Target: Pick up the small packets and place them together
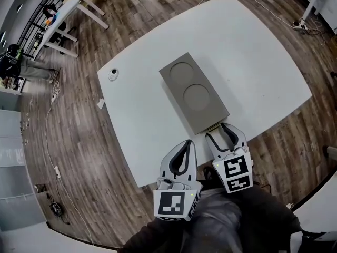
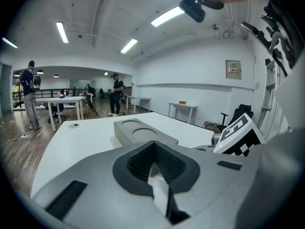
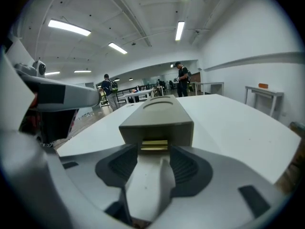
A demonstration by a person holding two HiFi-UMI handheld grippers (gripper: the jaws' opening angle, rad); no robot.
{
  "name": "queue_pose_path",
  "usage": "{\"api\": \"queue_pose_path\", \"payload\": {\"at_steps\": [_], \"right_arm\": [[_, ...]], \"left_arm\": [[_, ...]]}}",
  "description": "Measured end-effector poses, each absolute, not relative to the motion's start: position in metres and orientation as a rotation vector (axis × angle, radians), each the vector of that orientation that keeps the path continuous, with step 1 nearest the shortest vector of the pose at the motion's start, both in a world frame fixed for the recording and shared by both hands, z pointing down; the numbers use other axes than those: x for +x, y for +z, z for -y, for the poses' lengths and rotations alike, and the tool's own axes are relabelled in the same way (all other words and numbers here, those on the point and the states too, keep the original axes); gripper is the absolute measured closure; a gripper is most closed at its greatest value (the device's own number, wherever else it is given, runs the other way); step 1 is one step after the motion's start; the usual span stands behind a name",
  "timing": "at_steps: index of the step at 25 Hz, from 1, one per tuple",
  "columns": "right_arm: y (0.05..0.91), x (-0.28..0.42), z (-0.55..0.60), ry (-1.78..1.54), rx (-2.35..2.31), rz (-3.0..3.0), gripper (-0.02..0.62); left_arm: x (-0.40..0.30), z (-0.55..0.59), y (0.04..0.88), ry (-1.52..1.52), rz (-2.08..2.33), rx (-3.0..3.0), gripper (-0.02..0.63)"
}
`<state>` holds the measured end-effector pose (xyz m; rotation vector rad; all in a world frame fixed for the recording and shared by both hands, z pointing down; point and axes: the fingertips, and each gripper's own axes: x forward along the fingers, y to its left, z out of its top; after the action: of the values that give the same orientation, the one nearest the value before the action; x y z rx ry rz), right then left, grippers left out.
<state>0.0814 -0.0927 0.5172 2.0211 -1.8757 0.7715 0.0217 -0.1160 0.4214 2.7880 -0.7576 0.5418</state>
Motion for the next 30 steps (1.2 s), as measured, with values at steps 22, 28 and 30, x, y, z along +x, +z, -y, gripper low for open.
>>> {"api": "queue_pose_path", "payload": {"at_steps": [22,28,30], "right_arm": [[0.53,0.084,0.098,0.899,1.971,1.766,0.403],[0.529,0.081,0.095,0.889,1.981,1.774,0.403],[0.529,0.08,0.091,0.893,1.986,1.775,0.403]], "left_arm": [[0.001,0.125,0.406,0.505,0.798,2.75,0.612],[-0.002,0.122,0.407,0.502,0.795,2.754,0.612],[-0.002,0.119,0.406,0.502,0.793,2.757,0.612]]}}
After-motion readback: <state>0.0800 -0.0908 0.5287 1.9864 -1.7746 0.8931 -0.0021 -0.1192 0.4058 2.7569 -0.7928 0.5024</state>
